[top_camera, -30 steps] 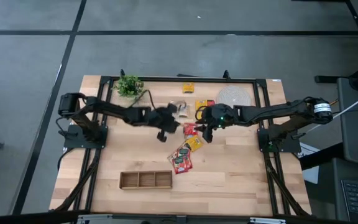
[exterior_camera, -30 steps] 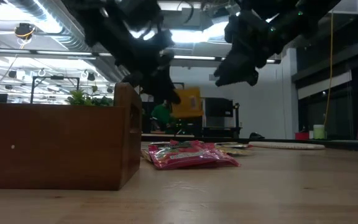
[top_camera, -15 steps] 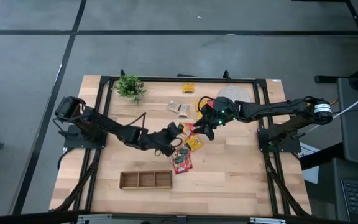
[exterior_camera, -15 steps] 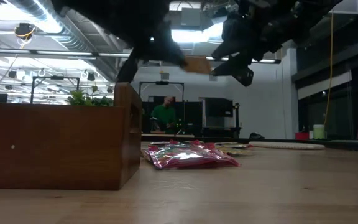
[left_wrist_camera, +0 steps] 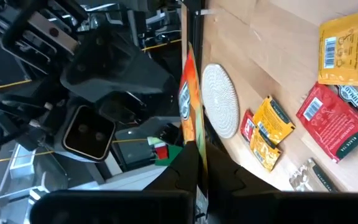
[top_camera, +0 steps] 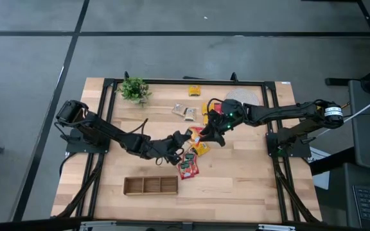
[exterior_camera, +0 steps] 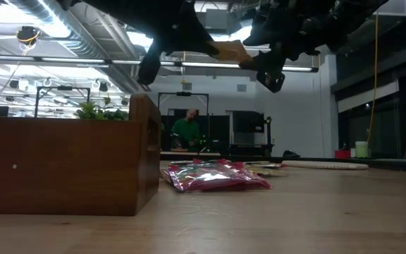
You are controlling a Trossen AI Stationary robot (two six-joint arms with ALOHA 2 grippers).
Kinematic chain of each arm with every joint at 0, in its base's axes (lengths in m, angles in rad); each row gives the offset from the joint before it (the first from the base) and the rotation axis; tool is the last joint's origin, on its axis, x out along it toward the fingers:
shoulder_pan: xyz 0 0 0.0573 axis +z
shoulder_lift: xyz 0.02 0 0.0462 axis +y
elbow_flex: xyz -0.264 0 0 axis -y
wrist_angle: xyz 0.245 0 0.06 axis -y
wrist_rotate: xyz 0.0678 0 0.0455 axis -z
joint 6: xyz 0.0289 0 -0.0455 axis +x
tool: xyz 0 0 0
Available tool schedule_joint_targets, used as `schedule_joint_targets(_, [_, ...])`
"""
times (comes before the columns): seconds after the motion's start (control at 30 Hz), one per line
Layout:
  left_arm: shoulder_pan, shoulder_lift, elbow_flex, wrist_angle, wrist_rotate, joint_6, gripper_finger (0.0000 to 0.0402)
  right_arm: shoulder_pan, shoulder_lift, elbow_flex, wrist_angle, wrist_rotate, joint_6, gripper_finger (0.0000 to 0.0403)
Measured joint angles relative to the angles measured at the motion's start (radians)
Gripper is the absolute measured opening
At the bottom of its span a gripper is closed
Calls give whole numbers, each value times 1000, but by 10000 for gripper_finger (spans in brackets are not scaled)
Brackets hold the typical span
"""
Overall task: Pick & Place Tea
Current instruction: Put the yellow tea bag into the right section of the wooden organizer
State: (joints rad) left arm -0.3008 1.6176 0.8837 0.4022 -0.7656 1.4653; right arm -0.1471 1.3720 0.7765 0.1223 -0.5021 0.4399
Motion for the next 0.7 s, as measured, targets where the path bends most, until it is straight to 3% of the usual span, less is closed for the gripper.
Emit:
schedule_joint_targets(0.33, [2,0,0,0,7,-24,7,0,0,0,2,-26,-46,12])
schedule_joint_targets(0.57, [1,-36,0,29,-30,-371,38,0,0,0,-5,-25,-63,6])
schedule_joint_targets(0.7, [2,-134,0,-79,37,-583,72,0,0,0,-28,-25,-77,6])
